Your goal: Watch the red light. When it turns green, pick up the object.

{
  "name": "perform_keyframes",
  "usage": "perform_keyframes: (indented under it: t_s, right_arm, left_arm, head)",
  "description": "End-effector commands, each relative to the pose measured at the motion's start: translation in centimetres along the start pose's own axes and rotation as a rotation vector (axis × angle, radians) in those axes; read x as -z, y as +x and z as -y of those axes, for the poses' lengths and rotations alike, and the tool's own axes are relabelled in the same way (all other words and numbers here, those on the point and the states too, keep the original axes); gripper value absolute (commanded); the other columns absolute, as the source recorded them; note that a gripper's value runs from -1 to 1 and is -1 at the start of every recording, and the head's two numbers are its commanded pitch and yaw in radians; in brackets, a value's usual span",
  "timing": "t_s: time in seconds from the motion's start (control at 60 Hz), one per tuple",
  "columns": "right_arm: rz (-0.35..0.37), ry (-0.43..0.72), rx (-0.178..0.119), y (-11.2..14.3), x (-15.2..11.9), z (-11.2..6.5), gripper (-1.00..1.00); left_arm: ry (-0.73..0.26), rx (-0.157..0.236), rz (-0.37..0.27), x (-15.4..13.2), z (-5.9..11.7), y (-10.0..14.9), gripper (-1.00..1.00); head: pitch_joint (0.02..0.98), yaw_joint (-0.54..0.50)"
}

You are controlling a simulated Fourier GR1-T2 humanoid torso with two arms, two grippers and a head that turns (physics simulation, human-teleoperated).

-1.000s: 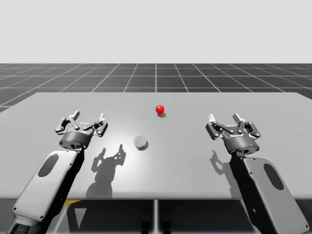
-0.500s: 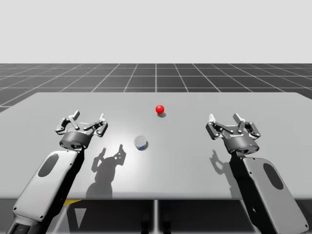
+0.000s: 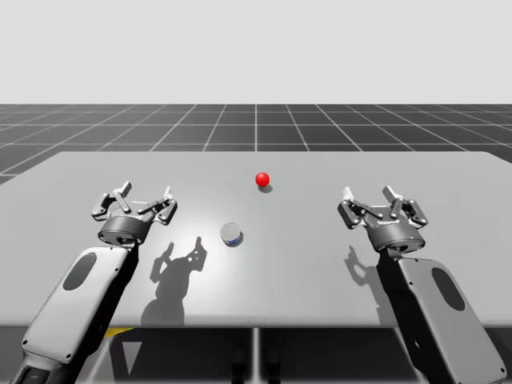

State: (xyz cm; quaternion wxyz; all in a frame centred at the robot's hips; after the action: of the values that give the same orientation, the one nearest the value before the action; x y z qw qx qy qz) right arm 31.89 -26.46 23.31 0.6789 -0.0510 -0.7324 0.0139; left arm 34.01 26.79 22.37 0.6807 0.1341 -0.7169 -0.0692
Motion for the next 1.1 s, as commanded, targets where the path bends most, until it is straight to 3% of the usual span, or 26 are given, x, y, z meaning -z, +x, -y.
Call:
perform_keyframes:
  t_s: [0.017,0.433,0.683,0.933,1.1]
  right_arm:
    - [-0.001,0.0,-0.004,-0.06,0.02,-0.01,-1.0]
    - [-0.006,0.0,-0.01,-0.18,0.09,-0.02,-1.0]
    - [-0.01,0.006,-0.016,-0.3,0.13,-0.08,-1.0]
    - [-0.022,0.013,-0.025,-0.64,0.22,-0.38,-1.0]
    - [-0.025,0.013,-0.028,-0.74,0.2,-0.48,-1.0]
  left_arm:
    - [-0.002,0.002,0.0,0.01,0.03,-0.01,-1.0]
    - [-0.005,0.005,-0.001,0.01,0.06,-0.04,-1.0]
    - [-0.005,0.004,-0.003,0.04,0.07,0.0,-1.0]
    - [-0.013,0.002,-0.005,0.02,0.11,0.06,-1.0]
    - [-0.067,-0.042,-0.024,-0.15,0.32,0.36,-1.0]
  head:
    - [0.577,-0.03]
    - [0.607,-0.01]
    - [0.749,0.07]
    - [0.832,0.12]
    - [0.838,0.13]
